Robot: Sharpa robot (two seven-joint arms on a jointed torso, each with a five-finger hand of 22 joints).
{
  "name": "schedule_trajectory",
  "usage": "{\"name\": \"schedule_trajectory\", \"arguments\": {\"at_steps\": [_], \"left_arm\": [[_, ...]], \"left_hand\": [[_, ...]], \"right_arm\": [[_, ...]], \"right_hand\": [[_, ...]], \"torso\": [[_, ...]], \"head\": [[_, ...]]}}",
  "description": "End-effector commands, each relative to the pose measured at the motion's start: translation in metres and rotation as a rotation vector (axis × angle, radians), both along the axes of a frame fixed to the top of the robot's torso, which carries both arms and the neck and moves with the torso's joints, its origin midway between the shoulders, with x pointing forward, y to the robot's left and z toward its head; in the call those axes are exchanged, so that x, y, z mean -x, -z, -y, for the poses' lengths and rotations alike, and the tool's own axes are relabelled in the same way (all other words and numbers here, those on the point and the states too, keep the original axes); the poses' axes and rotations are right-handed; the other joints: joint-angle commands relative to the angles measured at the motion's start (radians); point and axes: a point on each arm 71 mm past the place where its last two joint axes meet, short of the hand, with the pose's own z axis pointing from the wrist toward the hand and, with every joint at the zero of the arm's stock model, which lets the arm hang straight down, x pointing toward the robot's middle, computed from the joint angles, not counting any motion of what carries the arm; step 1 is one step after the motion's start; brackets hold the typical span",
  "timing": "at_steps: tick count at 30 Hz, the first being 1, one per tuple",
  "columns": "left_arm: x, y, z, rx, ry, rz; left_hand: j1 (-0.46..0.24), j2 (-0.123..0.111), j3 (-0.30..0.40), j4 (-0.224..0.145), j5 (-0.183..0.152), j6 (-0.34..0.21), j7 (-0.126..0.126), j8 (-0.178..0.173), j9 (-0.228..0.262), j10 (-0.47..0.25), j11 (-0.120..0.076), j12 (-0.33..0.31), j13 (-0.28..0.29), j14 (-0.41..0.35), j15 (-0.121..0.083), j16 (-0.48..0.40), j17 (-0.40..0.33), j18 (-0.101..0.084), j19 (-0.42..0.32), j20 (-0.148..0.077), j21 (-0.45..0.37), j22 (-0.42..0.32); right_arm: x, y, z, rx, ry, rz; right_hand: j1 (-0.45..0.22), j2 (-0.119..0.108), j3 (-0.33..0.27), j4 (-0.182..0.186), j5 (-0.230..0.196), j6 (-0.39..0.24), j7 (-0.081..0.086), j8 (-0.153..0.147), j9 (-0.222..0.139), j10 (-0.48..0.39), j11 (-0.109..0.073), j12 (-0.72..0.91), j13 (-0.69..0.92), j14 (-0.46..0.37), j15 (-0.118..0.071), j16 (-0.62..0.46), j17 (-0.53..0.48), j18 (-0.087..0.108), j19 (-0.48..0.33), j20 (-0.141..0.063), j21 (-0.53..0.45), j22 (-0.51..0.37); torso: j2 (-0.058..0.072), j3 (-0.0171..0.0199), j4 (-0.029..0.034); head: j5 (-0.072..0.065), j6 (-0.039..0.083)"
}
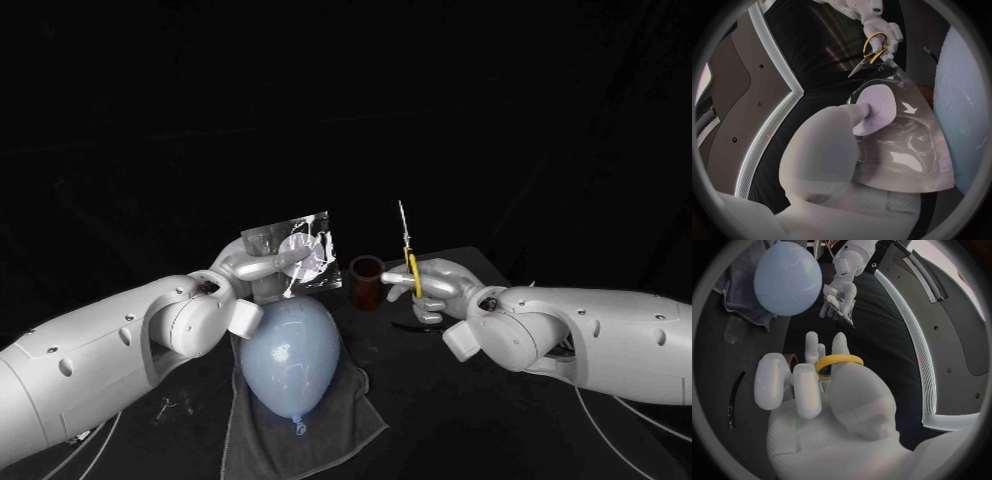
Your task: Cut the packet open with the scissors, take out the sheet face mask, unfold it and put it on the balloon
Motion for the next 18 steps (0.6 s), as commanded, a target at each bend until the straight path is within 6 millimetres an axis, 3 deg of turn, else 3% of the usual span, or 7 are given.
{"name": "schedule_trajectory", "arguments": {"at_steps": [1,7,12,14,15,17,18], "left_arm": [[0.001,-0.002,-0.003,0.089,0.011,-0.065],[0.004,-0.004,-0.015,0.126,0.005,-0.103],[0.008,-0.006,-0.026,0.142,0.002,-0.117],[0.009,-0.007,-0.031,0.145,-0.002,-0.119],[0.010,-0.007,-0.033,0.145,-0.005,-0.120],[0.011,-0.007,-0.037,0.146,-0.010,-0.120],[0.011,-0.008,-0.039,0.146,-0.014,-0.120]], "left_hand": [[-0.001,0.008,-0.001,-0.005,0.003,0.004,0.003,0.004,0.001,0.004,0.000,-0.003,-0.001,0.006,0.001,-0.005,-0.001,0.015,0.001,0.004,-0.006,0.000],[-0.002,0.008,-0.001,-0.005,0.003,0.004,0.003,0.004,0.001,0.004,0.000,-0.003,-0.001,0.006,0.001,-0.005,-0.001,0.016,0.002,0.004,-0.006,0.000],[-0.003,0.008,-0.001,-0.005,0.003,0.004,0.003,0.004,0.001,0.004,0.000,-0.003,-0.001,0.007,0.001,-0.005,-0.001,0.016,0.002,0.004,-0.005,0.000],[-0.003,0.008,-0.001,-0.005,0.003,0.004,0.003,0.004,0.001,0.004,0.000,-0.003,-0.001,0.007,0.001,-0.005,-0.001,0.016,0.002,0.004,-0.005,0.000],[-0.003,0.008,-0.001,-0.005,0.003,0.004,0.003,0.004,0.001,0.004,0.000,-0.003,-0.001,0.007,0.001,-0.005,-0.001,0.016,0.002,0.004,-0.005,0.000],[-0.004,0.008,-0.001,-0.005,0.003,0.004,0.003,0.004,0.001,0.005,0.000,-0.003,-0.001,0.007,0.001,-0.004,0.000,0.016,0.003,0.003,-0.005,0.000],[-0.004,0.008,-0.001,-0.005,0.003,0.004,0.003,0.004,0.001,0.005,0.000,-0.003,-0.001,0.007,0.001,-0.004,0.000,0.016,0.003,0.003,-0.005,0.000]], "right_arm": [[0.001,-0.004,0.006,0.086,-0.087,0.030],[0.001,-0.006,0.024,0.209,-0.110,0.060],[-0.006,-0.008,0.041,0.360,-0.124,0.086],[-0.011,-0.010,0.049,0.414,-0.116,0.088],[-0.015,-0.012,0.053,0.445,-0.115,0.092],[-0.019,-0.014,0.058,0.489,-0.117,0.097],[-0.021,-0.014,0.060,0.510,-0.120,0.096]], "right_hand": [[0.059,0.005,0.060,-0.028,-0.001,0.012,0.005,-0.033,-0.018,0.059,-0.057,-0.031,-0.017,0.030,0.005,-0.006,-0.006,0.016,0.001,0.007,-0.007,0.068],[0.131,0.001,0.229,-0.107,0.011,0.065,0.018,-0.099,-0.056,0.066,-0.045,-0.092,-0.050,0.031,0.015,-0.007,-0.006,0.014,0.004,0.015,-0.001,0.072],[0.160,-0.017,0.331,-0.114,0.018,0.095,0.022,-0.139,-0.069,0.078,-0.039,-0.118,-0.060,0.033,0.019,-0.003,0.005,0.012,0.009,0.020,0.012,0.081],[0.172,-0.030,0.405,-0.111,0.027,0.106,0.026,-0.160,-0.075,0.090,-0.033,-0.128,-0.064,0.035,0.022,0.002,0.017,0.010,0.013,0.021,0.023,0.089],[0.153,-0.070,0.495,-0.114,0.025,0.118,0.031,-0.182,-0.080,0.100,-0.025,-0.140,-0.067,0.036,0.024,0.005,0.022,0.010,0.012,0.023,0.028,0.093],[0.093,-0.116,0.642,-0.113,0.026,0.138,0.030,-0.200,-0.076,0.115,-0.029,-0.149,-0.065,0.036,0.026,0.006,0.024,0.009,0.012,0.028,0.033,0.097],[-0.087,-0.259,1.079,-0.087,0.028,0.184,0.032,-0.228,-0.044,0.154,-0.011,-0.163,-0.050,0.037,0.010,0.007,0.024,0.011,0.012,0.024,0.042,0.103]], "torso": [[0.000,0.0006,0.0004],[0.000,0.0008,0.0005],[0.000,0.0007,0.0006],[0.000,0.0004,0.0011],[0.000,0.0001,0.0022],[0.001,-0.0002,0.0041],[0.001,0.0001,0.0051]], "head": [[0.002,-0.005],[0.003,-0.012],[0.004,-0.014],[0.003,-0.014],[0.001,-0.015],[0.001,-0.015],[0.003,-0.015]]}}
